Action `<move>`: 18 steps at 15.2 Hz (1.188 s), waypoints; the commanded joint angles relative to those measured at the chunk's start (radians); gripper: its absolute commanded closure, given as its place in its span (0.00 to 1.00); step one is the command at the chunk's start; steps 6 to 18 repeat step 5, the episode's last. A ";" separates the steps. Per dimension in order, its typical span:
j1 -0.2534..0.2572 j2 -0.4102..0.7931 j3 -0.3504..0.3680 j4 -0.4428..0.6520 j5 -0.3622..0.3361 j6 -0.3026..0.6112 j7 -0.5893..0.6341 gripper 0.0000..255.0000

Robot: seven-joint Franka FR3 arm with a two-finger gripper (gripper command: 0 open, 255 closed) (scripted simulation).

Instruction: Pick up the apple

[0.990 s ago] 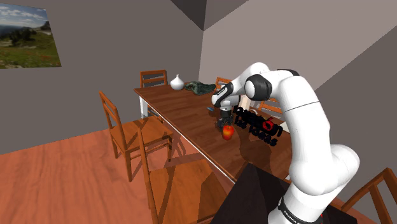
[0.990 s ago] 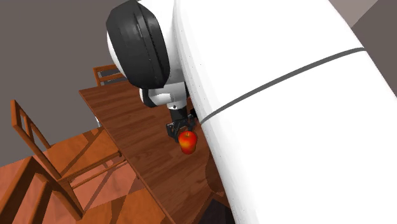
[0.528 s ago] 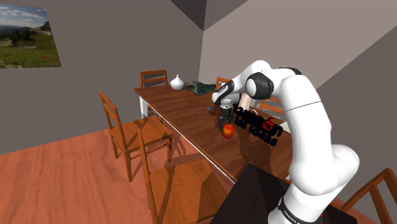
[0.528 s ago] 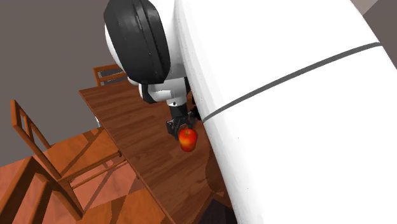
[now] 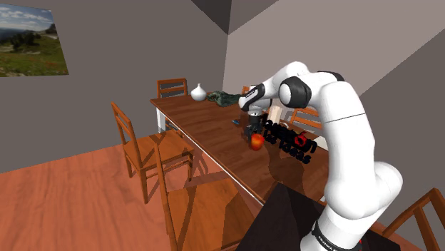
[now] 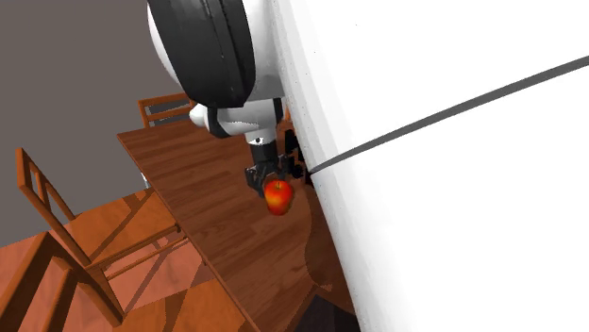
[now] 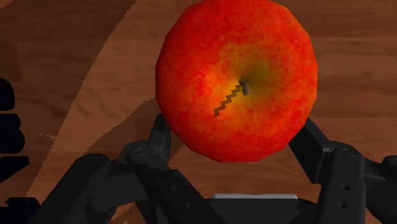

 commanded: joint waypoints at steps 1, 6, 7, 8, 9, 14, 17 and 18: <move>0.002 -0.018 -0.003 0.002 -0.004 -0.020 0.000 1.00; 0.004 -0.034 -0.006 0.006 -0.008 -0.040 0.001 1.00; 0.004 -0.034 -0.006 0.006 -0.008 -0.040 0.001 1.00; 0.004 -0.034 -0.006 0.006 -0.008 -0.040 0.001 1.00; 0.004 -0.034 -0.006 0.006 -0.008 -0.040 0.001 1.00; 0.004 -0.034 -0.006 0.006 -0.008 -0.040 0.001 1.00; 0.004 -0.034 -0.006 0.006 -0.008 -0.040 0.001 1.00; 0.004 -0.034 -0.006 0.006 -0.008 -0.040 0.001 1.00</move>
